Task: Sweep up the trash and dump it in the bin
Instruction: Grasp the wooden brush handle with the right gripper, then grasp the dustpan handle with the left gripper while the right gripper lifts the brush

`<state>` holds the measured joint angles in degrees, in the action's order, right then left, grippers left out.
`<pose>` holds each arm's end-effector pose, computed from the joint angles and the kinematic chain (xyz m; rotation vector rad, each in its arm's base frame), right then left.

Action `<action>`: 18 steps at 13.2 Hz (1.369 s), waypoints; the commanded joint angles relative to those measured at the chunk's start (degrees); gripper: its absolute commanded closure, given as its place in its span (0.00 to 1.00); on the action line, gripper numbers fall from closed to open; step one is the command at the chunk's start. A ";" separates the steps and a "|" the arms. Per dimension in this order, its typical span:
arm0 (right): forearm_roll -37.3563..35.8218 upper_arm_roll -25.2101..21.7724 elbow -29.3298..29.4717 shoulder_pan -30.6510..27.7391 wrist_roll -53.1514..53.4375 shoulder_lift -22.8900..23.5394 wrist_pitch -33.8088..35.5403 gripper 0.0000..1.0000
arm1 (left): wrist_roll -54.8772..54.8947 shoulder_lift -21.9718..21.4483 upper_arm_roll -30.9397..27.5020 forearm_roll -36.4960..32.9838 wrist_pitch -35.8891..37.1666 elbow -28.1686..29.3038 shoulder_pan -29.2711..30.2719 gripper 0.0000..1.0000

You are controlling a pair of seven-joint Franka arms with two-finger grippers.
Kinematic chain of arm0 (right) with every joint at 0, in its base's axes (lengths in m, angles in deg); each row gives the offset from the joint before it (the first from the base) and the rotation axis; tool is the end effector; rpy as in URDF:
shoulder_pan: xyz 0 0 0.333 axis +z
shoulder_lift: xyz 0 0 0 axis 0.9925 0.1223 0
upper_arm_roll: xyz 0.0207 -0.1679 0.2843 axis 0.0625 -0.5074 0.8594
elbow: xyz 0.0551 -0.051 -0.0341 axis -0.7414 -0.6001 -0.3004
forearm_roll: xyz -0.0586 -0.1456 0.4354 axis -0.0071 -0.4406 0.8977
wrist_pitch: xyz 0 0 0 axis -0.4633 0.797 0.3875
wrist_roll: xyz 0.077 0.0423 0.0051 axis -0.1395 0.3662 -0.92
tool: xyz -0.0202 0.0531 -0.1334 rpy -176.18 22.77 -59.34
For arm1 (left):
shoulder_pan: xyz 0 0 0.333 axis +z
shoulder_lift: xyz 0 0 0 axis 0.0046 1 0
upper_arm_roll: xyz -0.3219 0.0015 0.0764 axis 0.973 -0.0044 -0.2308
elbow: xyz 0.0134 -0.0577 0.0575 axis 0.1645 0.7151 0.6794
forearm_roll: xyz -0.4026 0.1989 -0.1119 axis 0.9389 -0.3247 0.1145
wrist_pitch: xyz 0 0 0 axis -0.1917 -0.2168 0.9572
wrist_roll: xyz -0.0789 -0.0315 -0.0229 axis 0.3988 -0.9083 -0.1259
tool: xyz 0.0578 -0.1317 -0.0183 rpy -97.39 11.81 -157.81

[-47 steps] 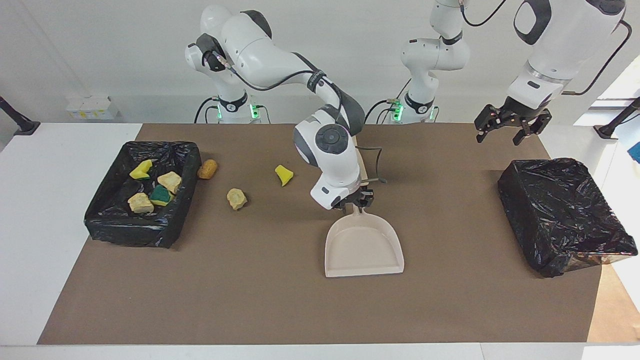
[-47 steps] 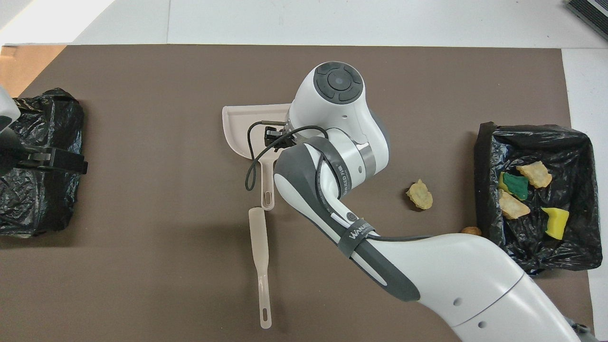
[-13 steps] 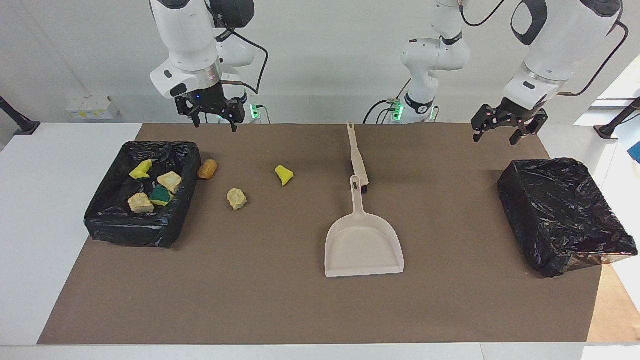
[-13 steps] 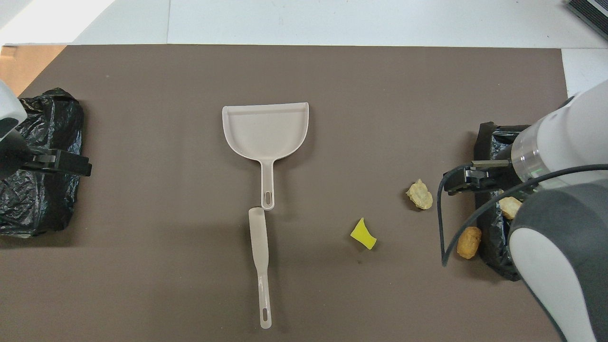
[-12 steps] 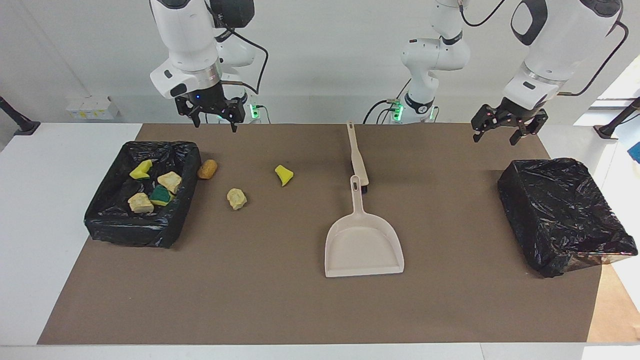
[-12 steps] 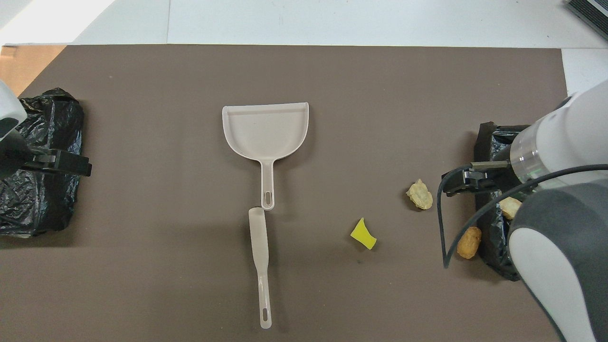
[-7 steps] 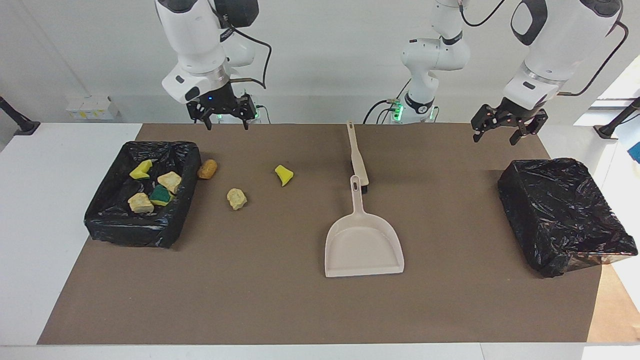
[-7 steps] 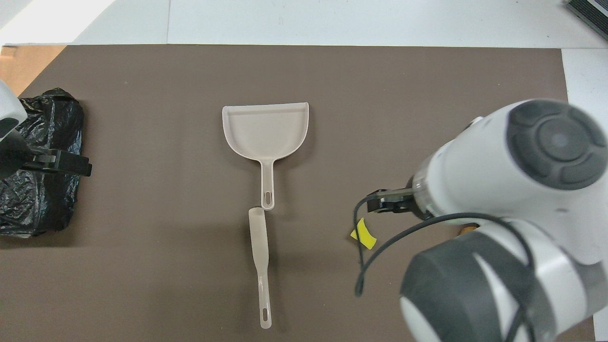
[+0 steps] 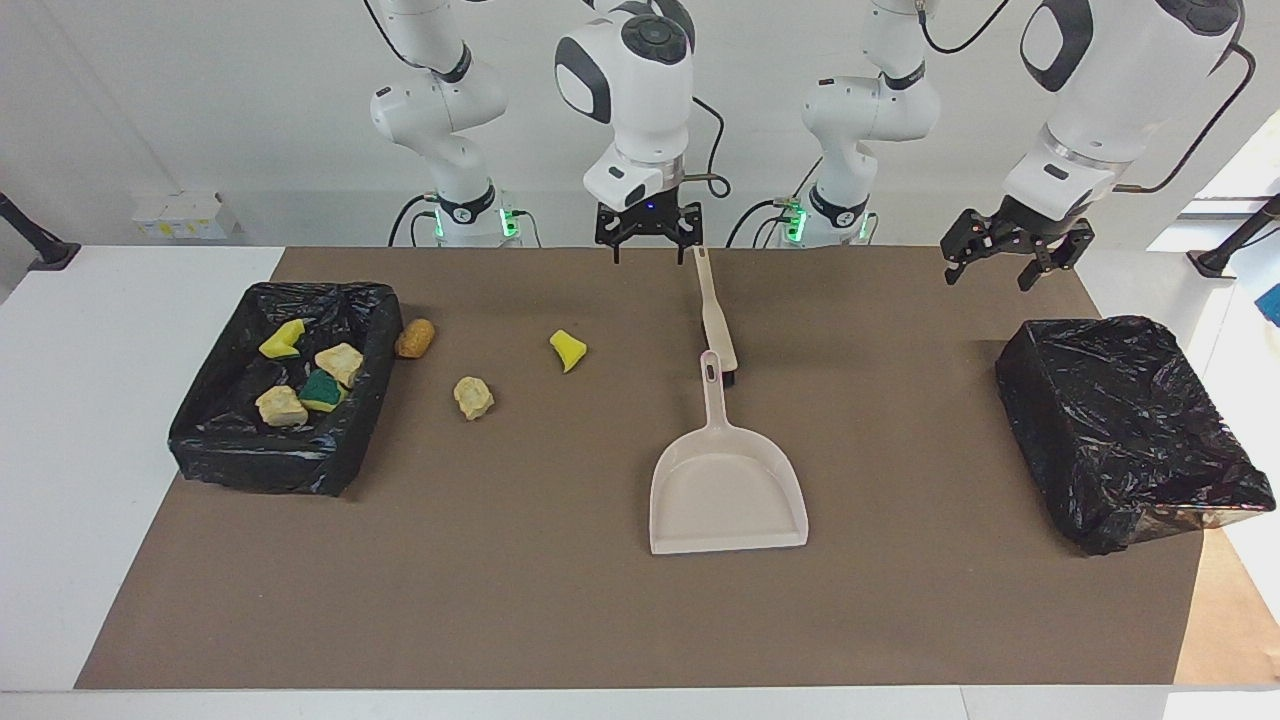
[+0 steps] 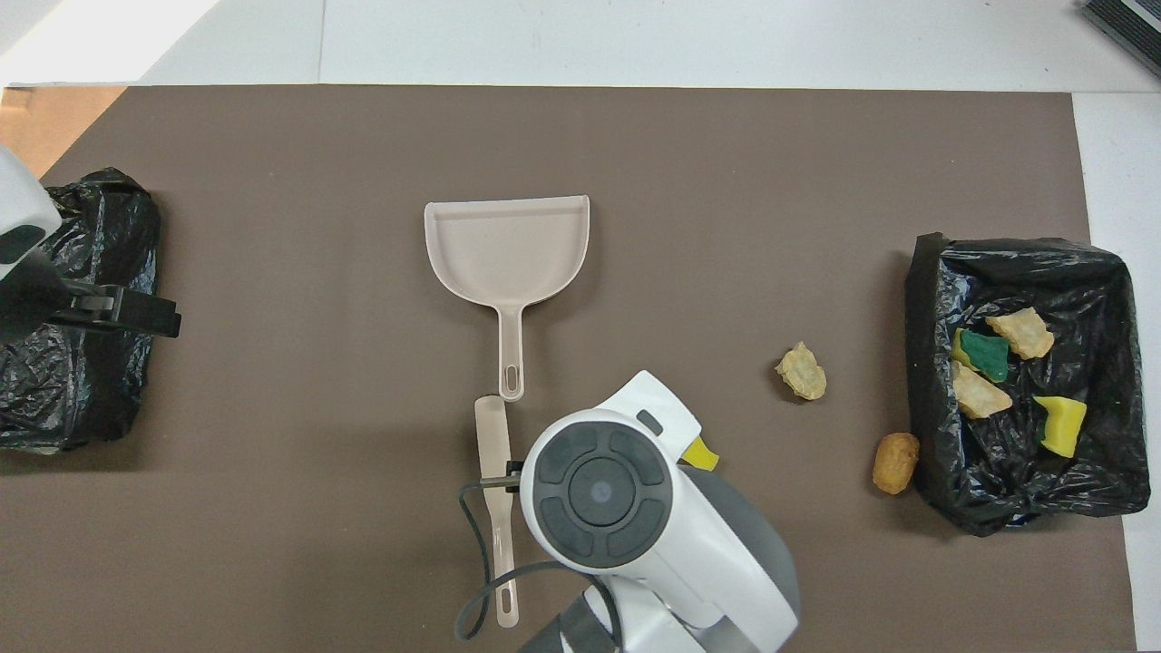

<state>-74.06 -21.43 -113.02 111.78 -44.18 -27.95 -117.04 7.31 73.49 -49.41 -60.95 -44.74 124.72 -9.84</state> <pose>0.4621 0.4381 0.4347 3.1374 -0.0673 -0.0830 0.6089 -0.0555 0.5707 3.1026 -0.2409 -0.0122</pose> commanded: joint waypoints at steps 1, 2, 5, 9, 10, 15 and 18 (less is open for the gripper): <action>0.99 -0.40 -1.74 3.44 6.02 2.11 -4.95 0.00 | -0.03 3.76 -0.15 0.51 -0.66 -0.81 -1.93 0.00; 0.99 -0.40 -2.09 4.67 7.61 3.34 -6.72 0.00 | -0.11 5.34 -0.16 1.12 -1.45 -0.90 -3.07 0.00; 0.99 -0.40 -6.12 8.54 8.33 5.37 -13.12 0.00 | -0.29 9.47 0.02 1.83 -5.93 -0.90 -6.76 0.00; 1.07 -0.40 -14.21 12.41 10.70 6.34 -22.90 0.00 | -4.48 15.10 0.55 3.68 -10.58 -2.92 -12.02 0.00; 1.07 -0.40 -14.57 12.50 10.01 6.34 -22.82 0.00 | -7.64 16.85 0.55 3.50 -12.51 -3.53 -13.53 0.00; 1.07 -0.32 -14.48 12.59 10.00 6.16 -22.30 0.20 | -17.15 20.47 0.55 2.98 -22.19 -2.04 -21.17 0.00; 1.07 -0.14 -14.22 13.47 10.52 5.82 -21.33 1.00 | -20.93 21.44 0.55 2.97 -24.04 0.67 -24.43 0.00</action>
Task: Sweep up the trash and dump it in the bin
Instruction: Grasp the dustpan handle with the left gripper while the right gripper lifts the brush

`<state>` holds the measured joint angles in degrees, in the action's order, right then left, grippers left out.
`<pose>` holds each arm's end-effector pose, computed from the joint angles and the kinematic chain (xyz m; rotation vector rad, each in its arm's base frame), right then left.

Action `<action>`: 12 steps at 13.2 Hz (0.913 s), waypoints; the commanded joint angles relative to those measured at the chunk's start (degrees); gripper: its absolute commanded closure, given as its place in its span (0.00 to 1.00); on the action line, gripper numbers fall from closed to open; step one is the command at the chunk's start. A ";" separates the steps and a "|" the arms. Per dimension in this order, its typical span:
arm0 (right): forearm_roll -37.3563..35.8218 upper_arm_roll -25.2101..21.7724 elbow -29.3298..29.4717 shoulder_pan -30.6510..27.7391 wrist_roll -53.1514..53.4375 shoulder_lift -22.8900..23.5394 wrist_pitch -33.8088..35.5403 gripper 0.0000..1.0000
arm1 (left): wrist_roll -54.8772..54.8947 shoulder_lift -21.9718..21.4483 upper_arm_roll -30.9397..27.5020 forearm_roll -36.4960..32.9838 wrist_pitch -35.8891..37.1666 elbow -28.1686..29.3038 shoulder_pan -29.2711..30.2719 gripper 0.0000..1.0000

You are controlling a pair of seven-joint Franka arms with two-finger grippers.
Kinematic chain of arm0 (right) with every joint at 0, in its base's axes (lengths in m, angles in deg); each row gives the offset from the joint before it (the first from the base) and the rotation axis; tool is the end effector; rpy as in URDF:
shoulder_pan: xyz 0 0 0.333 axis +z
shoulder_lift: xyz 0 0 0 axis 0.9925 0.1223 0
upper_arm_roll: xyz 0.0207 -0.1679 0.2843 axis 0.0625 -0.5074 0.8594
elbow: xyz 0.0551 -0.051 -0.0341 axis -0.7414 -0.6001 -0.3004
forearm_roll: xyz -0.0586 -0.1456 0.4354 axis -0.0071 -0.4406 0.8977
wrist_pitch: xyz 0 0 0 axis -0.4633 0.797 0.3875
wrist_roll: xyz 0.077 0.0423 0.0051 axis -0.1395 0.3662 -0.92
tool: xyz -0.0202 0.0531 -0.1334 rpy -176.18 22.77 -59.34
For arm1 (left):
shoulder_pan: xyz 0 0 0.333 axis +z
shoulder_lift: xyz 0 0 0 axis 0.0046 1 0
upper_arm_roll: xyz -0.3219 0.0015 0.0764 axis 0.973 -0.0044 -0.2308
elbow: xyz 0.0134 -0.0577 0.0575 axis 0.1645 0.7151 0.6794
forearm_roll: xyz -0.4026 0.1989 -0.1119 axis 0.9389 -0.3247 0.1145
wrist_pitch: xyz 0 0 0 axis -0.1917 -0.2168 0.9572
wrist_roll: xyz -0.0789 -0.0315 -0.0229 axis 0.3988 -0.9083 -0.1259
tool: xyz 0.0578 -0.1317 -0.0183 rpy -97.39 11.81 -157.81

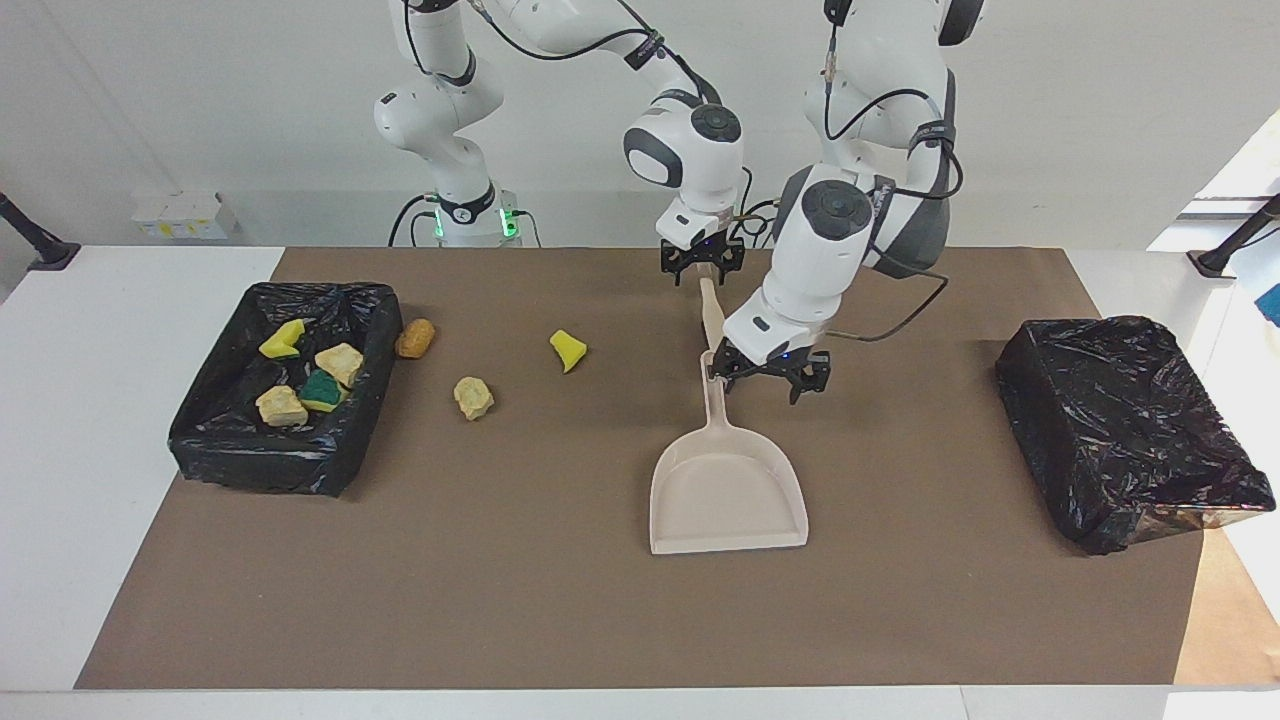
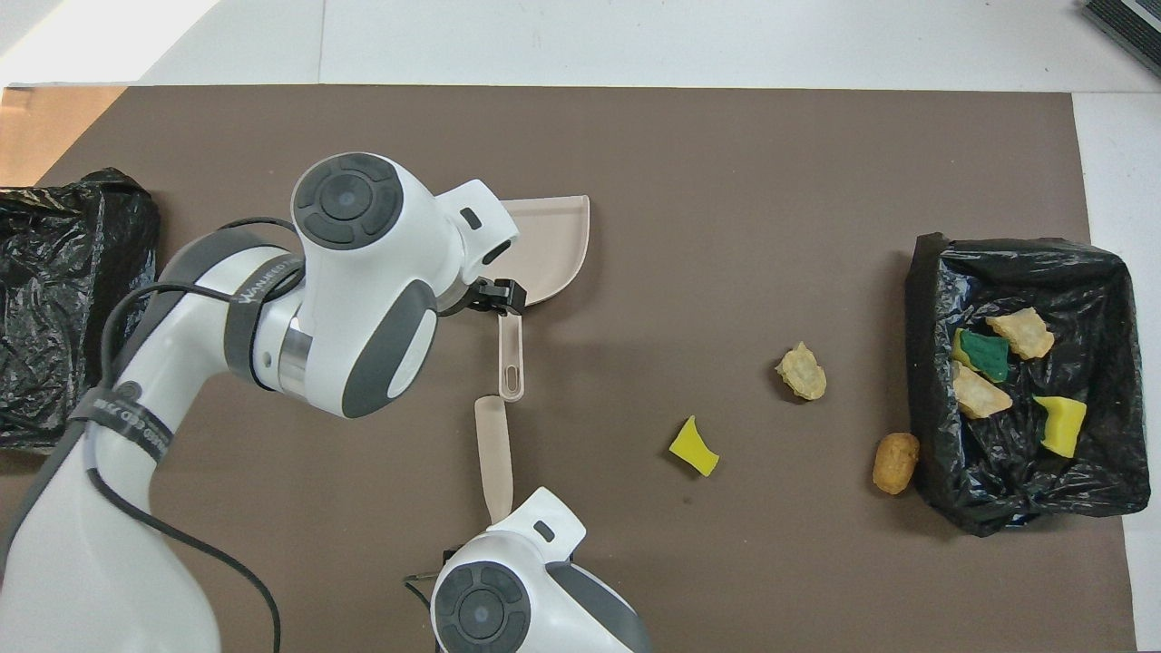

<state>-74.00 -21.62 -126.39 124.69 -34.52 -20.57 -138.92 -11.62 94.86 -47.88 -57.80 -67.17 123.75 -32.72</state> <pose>0.3468 0.5192 0.2668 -3.1176 0.0021 0.0956 0.6243 -0.3633 0.3646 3.0631 -0.3404 0.0106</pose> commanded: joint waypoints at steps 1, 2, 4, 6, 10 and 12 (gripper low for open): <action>1.01 0.05 -0.68 0.47 1.04 -1.56 2.03 1.00 | -3.33 0.07 -1.07 -0.26 -2.30 3.39 -3.30 0.00; 1.01 0.05 -0.51 0.39 1.04 -2.09 3.09 1.00 | -3.86 0.33 -0.98 -0.26 -5.18 5.59 -3.76 0.00; 1.10 -0.21 -0.50 -1.53 -0.01 -5.33 8.51 1.00 | -7.36 0.69 -0.89 -0.09 -8.02 8.67 -5.51 0.00; 1.10 -0.30 -0.59 -3.82 -1.67 -9.54 17.29 1.00 | -7.65 0.69 -0.89 0.35 -7.94 9.04 -5.69 0.00; 1.01 -0.48 -0.94 -12.25 -6.85 -15.62 32.24 1.00 | -9.49 0.60 -0.89 0.35 -6.62 8.77 -5.87 0.13; -1.00 -0.65 -1.56 -16.72 -7.66 -17.99 36.48 1.00 | -9.66 0.51 -0.89 0.35 -6.36 8.86 -6.31 0.36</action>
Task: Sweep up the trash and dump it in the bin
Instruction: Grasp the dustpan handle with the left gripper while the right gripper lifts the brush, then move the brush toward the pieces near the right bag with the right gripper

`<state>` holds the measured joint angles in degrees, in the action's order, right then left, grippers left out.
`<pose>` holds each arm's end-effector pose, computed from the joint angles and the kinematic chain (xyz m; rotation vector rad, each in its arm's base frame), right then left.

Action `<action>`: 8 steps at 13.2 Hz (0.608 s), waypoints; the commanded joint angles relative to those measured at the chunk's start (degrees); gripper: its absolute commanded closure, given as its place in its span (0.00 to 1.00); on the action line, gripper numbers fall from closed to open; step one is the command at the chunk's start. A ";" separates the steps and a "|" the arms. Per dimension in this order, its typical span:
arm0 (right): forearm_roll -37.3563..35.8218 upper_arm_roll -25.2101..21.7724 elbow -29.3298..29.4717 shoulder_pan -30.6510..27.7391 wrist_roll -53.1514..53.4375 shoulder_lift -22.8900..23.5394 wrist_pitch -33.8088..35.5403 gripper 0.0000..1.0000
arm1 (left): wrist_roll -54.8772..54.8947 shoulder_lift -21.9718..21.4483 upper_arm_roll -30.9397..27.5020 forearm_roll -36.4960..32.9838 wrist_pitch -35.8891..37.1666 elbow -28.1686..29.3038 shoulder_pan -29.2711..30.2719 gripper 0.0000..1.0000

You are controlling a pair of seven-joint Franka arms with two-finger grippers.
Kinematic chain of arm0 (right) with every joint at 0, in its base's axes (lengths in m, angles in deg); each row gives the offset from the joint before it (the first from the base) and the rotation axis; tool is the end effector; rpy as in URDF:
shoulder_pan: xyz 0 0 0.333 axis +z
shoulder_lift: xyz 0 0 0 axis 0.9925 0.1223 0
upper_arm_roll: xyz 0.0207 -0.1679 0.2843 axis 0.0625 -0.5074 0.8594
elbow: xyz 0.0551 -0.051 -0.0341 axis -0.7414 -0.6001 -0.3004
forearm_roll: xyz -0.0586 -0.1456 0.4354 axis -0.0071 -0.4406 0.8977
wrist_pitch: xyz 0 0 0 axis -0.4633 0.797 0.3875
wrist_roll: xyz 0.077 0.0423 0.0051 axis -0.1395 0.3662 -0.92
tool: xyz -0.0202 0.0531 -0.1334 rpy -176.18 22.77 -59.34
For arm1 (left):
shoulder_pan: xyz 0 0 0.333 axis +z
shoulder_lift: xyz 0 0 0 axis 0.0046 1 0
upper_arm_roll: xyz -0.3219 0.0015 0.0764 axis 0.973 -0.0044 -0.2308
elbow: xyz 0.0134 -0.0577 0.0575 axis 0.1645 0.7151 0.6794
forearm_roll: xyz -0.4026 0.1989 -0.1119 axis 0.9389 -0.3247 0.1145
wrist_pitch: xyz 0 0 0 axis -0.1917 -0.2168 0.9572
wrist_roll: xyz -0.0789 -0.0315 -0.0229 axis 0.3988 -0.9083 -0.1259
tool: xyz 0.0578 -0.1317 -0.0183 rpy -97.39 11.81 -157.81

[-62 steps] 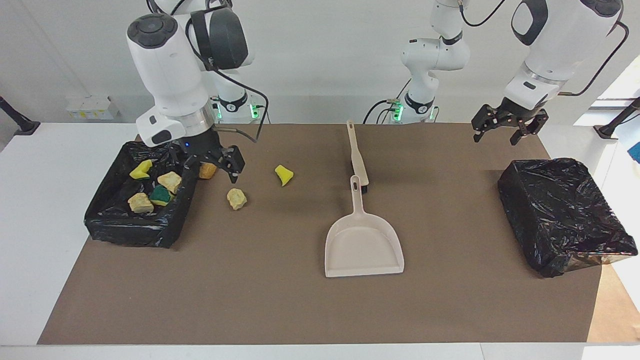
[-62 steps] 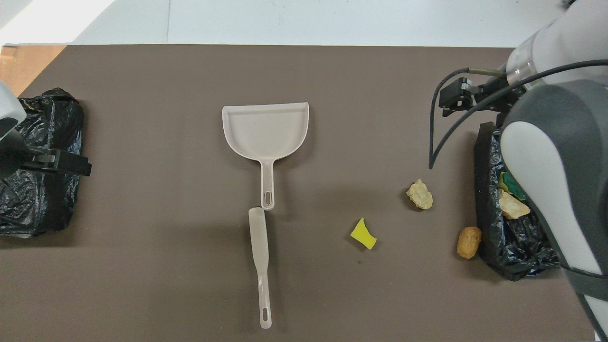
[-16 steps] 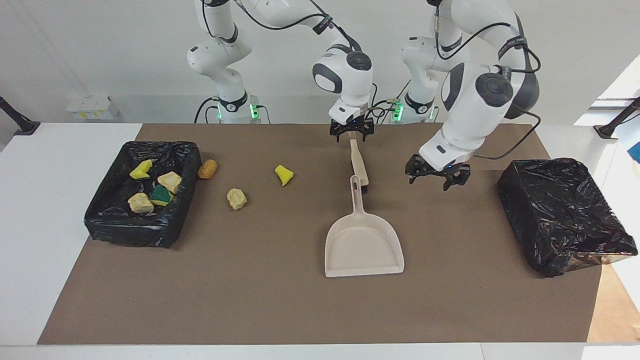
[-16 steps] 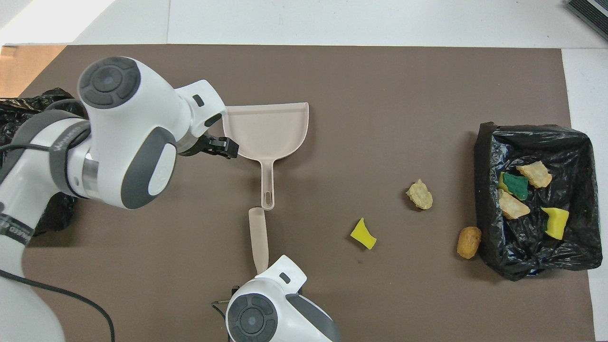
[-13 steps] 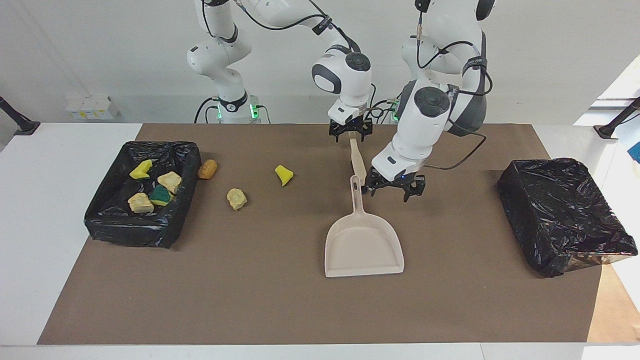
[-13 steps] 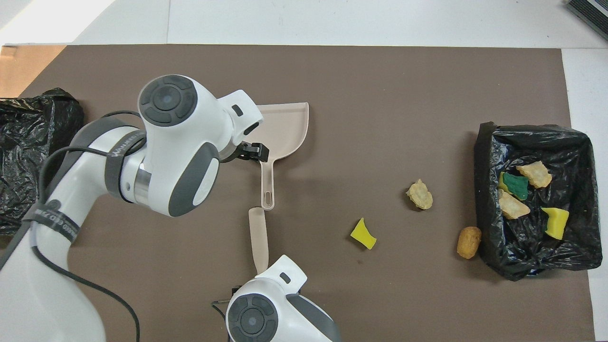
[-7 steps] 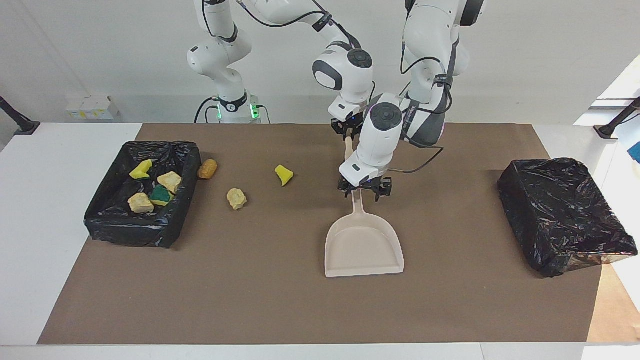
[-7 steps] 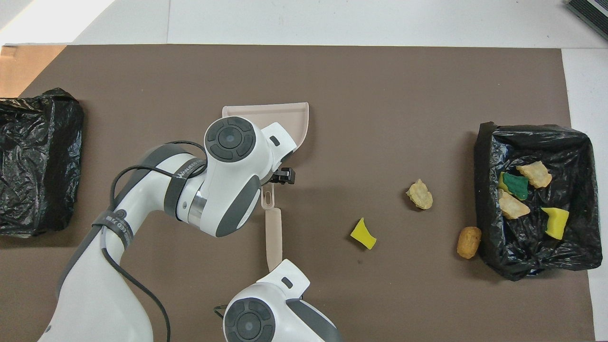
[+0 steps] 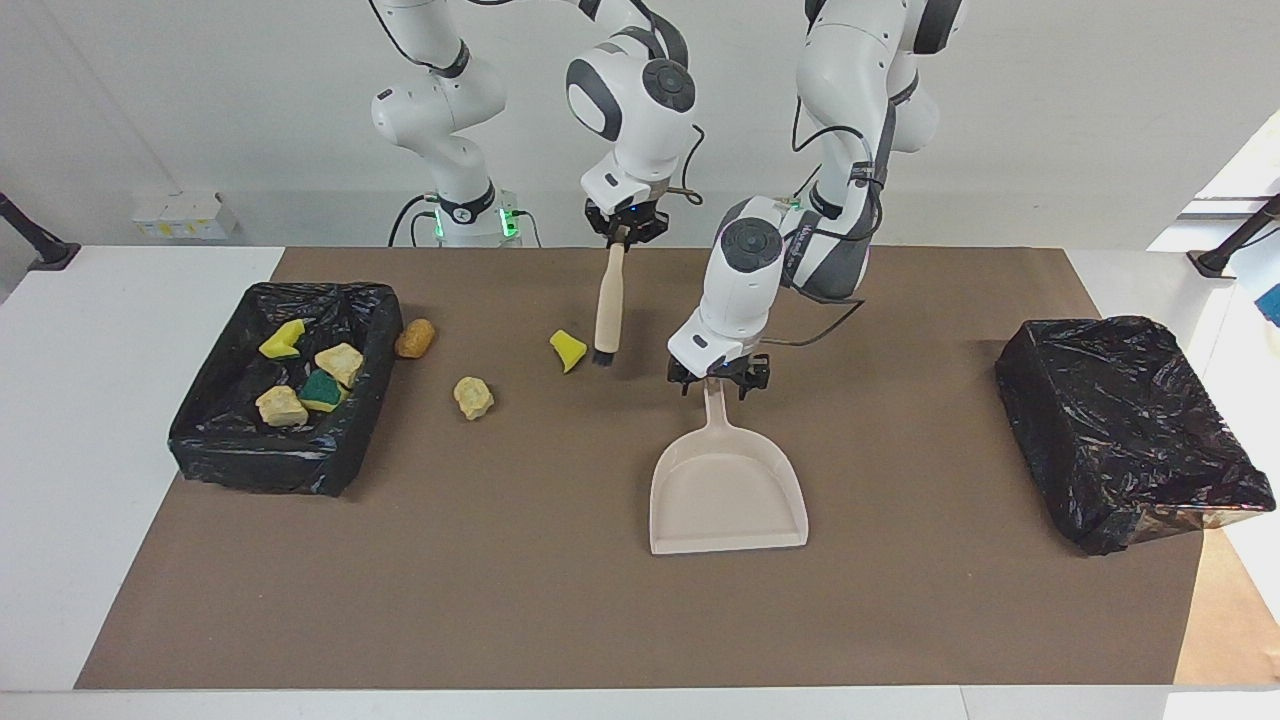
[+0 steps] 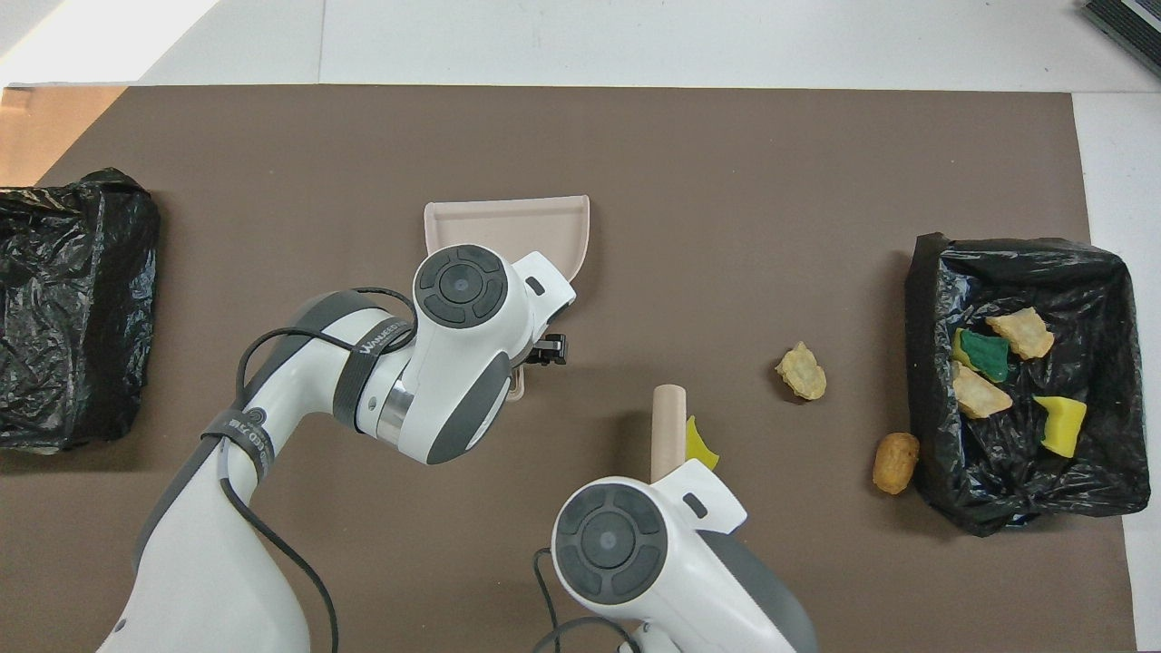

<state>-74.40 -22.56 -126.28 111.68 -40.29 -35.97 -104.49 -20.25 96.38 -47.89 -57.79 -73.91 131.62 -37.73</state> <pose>0.3927 0.3593 0.3836 2.8586 -0.1918 -0.3548 0.5722 -0.4006 0.2840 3.1010 -0.2302 -0.0577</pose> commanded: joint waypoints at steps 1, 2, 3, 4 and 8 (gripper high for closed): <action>-2.53 0.28 -1.66 -5.40 -4.15 -3.56 3.20 1.00 | -1.03 -1.01 -0.88 0.35 0.91 0.90 -1.29 0.53; -5.59 0.28 -1.66 -5.67 -6.00 -4.09 4.52 1.00 | -1.03 -1.09 -0.88 0.35 1.52 0.81 -1.29 0.78; -8.50 0.28 -1.75 -5.85 -6.28 -4.18 5.40 1.00 | -0.95 -1.35 -0.88 0.35 1.62 0.81 -1.29 0.88; -9.31 0.28 -1.83 -6.64 -6.19 -4.19 5.50 1.00 | -1.03 -1.27 -0.97 0.35 1.53 0.64 -1.21 0.92; -6.60 0.37 -5.60 -11.99 -2.76 -5.32 5.58 1.00 | -1.03 -1.44 -1.05 -0.09 1.61 0.72 -0.94 0.92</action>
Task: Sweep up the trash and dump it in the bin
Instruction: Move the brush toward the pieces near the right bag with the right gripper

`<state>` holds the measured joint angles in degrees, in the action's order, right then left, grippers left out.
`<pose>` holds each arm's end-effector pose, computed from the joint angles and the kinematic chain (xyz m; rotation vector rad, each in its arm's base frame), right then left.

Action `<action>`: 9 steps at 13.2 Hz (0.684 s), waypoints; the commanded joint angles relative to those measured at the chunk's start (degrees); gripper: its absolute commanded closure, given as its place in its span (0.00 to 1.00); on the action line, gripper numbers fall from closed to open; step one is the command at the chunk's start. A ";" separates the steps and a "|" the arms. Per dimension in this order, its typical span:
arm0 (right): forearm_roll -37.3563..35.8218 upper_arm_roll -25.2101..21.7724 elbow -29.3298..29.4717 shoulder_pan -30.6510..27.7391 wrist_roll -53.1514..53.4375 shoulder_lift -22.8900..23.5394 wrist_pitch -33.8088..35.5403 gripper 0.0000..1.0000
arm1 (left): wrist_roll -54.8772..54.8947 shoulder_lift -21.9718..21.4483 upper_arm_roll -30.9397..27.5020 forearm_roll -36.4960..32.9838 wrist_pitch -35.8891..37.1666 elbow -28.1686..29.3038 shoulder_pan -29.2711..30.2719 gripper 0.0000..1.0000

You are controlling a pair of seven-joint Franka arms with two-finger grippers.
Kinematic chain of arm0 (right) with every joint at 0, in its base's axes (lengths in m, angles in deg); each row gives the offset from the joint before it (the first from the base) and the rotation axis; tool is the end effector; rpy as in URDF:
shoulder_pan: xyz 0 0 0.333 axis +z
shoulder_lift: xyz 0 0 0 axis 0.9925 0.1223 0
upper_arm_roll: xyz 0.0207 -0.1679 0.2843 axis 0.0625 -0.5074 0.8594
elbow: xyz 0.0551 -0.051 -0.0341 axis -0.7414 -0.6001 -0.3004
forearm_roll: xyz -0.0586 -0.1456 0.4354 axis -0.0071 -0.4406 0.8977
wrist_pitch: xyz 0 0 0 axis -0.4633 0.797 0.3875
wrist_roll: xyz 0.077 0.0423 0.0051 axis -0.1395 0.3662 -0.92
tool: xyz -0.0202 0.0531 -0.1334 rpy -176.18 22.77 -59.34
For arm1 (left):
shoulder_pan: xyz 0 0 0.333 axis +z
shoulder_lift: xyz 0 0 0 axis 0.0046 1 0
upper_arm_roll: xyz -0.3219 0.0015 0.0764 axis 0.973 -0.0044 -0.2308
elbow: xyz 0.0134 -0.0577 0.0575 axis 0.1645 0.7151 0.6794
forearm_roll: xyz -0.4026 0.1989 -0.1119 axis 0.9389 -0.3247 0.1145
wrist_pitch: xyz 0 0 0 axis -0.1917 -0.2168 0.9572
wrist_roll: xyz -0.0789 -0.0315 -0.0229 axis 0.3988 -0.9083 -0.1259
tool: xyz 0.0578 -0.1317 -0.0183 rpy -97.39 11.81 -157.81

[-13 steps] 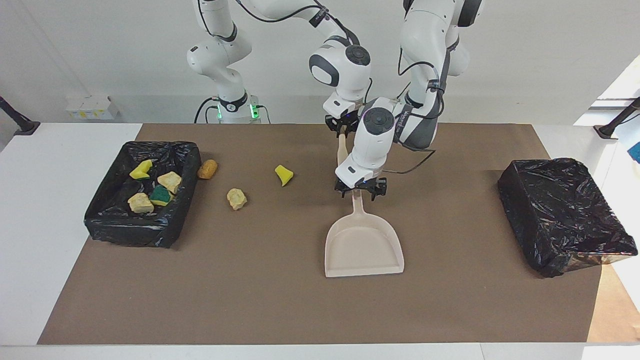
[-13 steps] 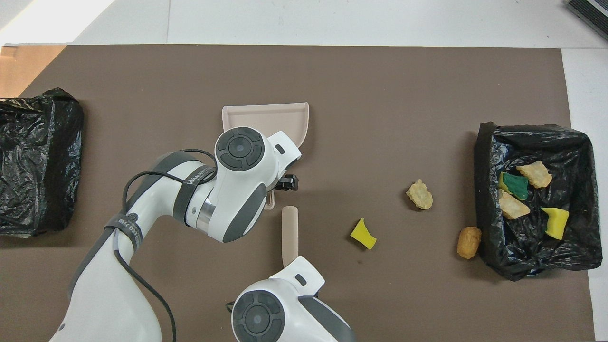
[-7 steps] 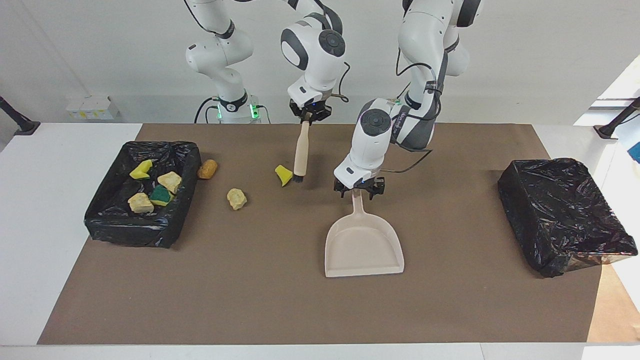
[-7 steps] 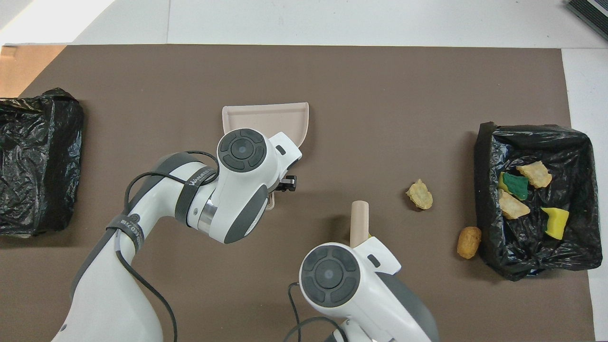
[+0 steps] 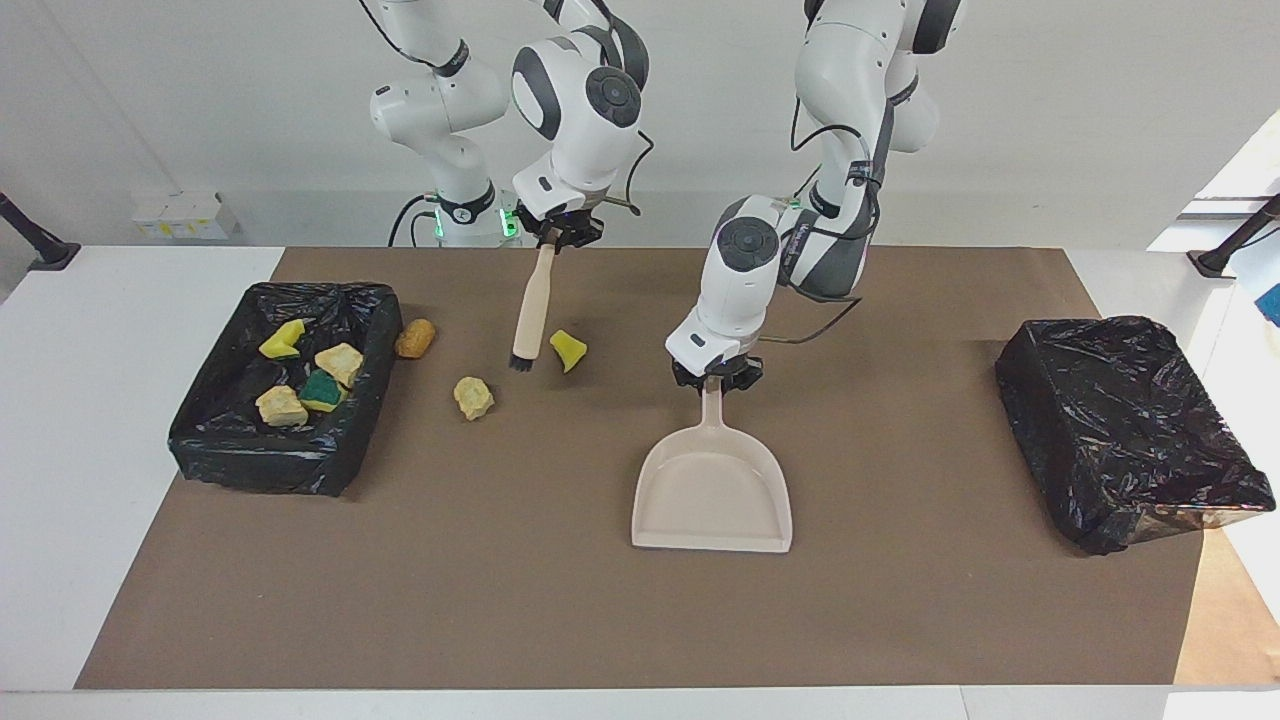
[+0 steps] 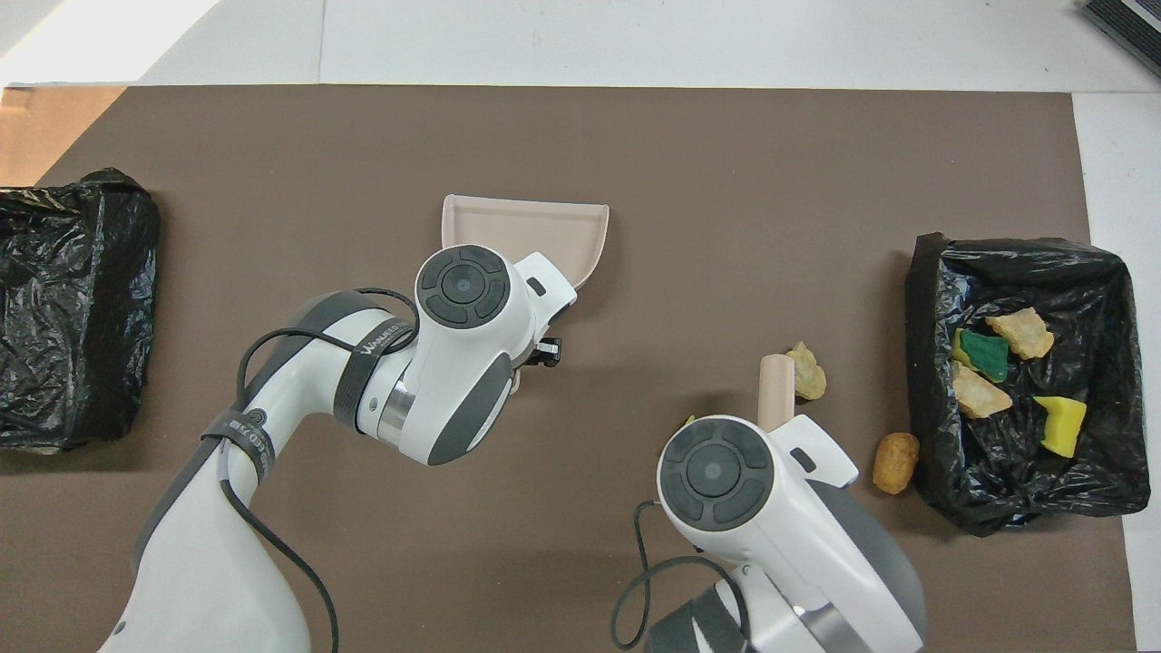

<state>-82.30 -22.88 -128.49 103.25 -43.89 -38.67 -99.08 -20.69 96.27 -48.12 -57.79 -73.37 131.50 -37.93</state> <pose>0.4296 0.2630 0.3883 2.7131 -0.2688 -0.3415 0.5718 -0.4002 0.2856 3.1052 -0.2186 -0.0644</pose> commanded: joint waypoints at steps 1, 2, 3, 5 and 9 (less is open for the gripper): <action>2.36 0.70 -4.72 -5.83 1.01 -3.15 0.43 1.00 | -0.60 -1.34 -0.83 -0.10 1.16 0.93 -0.57 0.88; 2.89 0.70 -6.04 -8.38 0.93 -3.67 1.05 1.00 | -0.51 -1.34 -0.74 -0.10 0.98 1.02 -0.40 0.85; 4.20 0.70 -7.09 -9.19 1.01 -4.46 1.92 1.00 | 0.71 -1.42 -0.74 -0.10 0.37 1.37 -0.22 0.44; 5.97 0.70 -12.00 -9.11 1.10 -8.31 2.28 1.00 | 2.92 -1.34 -0.74 -0.10 0.37 1.19 -0.13 0.18; 11.32 0.96 -20.64 -8.41 2.41 -16.15 2.45 1.00 | 2.92 -1.78 -0.92 -0.10 1.24 0.75 -0.05 0.31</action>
<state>-73.38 -22.67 -145.49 94.66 -43.57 -49.56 -96.76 -18.48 96.02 -48.52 -57.81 -73.12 131.48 -37.78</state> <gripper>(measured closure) 0.731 0.256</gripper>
